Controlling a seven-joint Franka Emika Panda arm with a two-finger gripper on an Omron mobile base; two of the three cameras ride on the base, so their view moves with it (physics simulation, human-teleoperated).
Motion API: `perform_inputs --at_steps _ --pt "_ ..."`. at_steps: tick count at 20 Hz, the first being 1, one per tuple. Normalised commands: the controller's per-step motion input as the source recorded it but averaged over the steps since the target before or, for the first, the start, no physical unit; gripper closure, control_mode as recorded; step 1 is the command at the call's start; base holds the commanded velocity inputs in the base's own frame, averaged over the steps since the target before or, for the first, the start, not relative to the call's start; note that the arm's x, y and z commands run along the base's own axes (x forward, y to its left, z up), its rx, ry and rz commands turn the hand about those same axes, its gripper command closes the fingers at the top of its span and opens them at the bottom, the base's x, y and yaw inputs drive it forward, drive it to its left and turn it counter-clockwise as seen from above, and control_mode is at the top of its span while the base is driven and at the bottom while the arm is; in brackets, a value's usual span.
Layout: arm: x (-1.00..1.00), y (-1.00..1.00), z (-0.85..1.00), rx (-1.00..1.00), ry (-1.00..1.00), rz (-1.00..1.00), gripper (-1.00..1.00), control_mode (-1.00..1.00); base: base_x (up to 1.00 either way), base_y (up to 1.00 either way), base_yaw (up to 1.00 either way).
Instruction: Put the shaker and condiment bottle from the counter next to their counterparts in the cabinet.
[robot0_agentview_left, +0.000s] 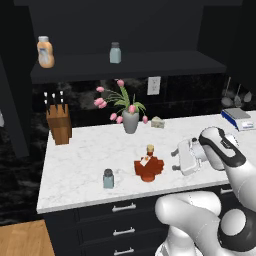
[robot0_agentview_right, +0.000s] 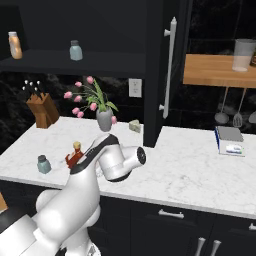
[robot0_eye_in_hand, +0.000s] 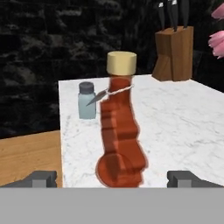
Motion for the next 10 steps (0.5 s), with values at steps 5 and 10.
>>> perform_inputs --at_steps 5,10 --pt "0.03 0.0 -0.07 0.02 0.0 -0.07 -1.0 -1.0 0.0 0.0 0.0" --pt "0.01 0.04 -0.14 0.01 0.03 -0.07 -1.0 -1.0 0.0 0.0 0.0"
